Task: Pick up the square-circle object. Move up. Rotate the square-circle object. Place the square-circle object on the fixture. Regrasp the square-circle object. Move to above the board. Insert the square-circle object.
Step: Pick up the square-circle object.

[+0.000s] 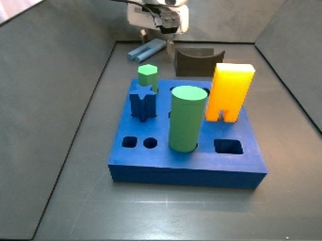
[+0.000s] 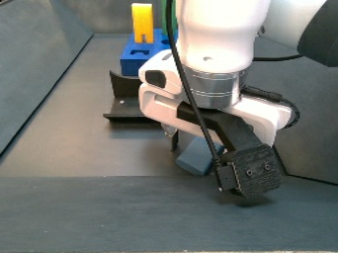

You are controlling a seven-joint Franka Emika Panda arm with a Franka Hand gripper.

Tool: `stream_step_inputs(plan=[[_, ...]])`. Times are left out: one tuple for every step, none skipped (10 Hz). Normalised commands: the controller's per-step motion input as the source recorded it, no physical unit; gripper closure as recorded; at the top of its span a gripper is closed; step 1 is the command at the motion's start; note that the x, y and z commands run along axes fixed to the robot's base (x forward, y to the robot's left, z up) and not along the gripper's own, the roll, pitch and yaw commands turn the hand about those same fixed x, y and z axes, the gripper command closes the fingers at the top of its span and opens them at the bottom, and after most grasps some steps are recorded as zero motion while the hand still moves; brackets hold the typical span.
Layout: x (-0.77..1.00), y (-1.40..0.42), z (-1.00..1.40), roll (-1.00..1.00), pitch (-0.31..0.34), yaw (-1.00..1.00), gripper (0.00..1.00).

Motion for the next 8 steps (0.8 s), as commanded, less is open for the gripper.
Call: stream_step_inputs(plan=[[0.0,0.0,0.0,0.0,0.0,0.0,1.0],[0.0,0.0,0.0,0.0,0.0,0.0,1.0],[0.0,0.0,0.0,0.0,0.0,0.0,1.0],[0.0,0.0,0.0,0.0,0.0,0.0,1.0],[0.0,0.0,0.0,0.0,0.0,0.0,1.0],[0.0,0.0,0.0,0.0,0.0,0.0,1.0],[0.0,0.0,0.0,0.0,0.0,0.0,1.0],[0.0,0.0,0.0,0.0,0.0,0.0,1.0]])
